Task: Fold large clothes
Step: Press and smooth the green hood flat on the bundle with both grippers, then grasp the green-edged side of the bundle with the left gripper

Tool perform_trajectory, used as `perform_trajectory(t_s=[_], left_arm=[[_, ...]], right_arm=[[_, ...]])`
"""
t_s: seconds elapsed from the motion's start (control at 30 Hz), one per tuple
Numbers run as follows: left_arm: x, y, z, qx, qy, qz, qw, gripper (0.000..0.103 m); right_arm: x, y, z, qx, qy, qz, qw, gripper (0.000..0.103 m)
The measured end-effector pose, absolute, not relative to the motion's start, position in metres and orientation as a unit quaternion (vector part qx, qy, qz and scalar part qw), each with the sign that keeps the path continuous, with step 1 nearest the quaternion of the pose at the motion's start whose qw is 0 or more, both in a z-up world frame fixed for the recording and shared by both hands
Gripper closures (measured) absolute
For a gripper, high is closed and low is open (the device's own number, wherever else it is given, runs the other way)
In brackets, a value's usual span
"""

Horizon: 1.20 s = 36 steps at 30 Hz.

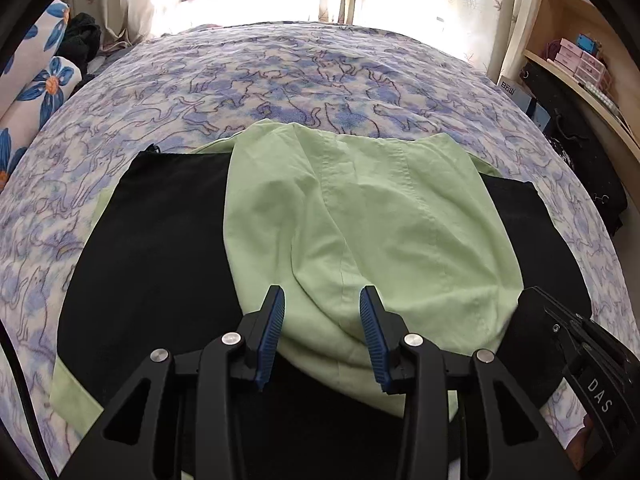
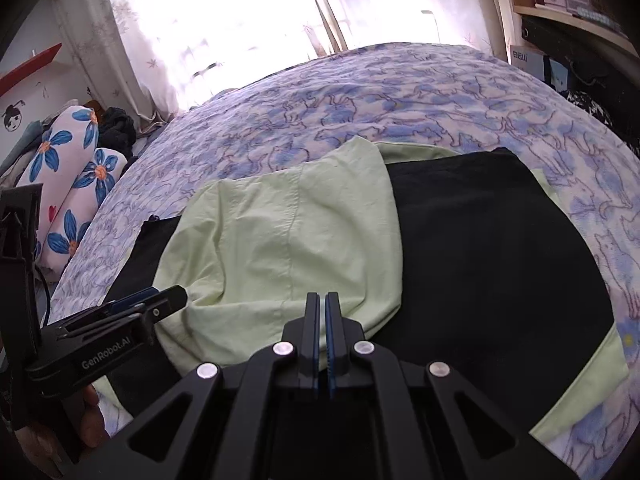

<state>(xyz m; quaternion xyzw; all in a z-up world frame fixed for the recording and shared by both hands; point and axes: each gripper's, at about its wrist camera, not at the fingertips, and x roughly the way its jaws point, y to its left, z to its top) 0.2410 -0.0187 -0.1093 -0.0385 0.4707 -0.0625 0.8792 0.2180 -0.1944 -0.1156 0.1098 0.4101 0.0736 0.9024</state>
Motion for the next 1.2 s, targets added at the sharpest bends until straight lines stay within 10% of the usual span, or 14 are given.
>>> perform_trajectory(t_s=[1.2], left_arm=[[0.131, 0.012, -0.108, -0.067, 0.508, -0.07, 0.856, 0.065]], right_arm=[[0.127, -0.159, -0.113, 0.088, 0.428, 0.1, 0.894, 0.1]])
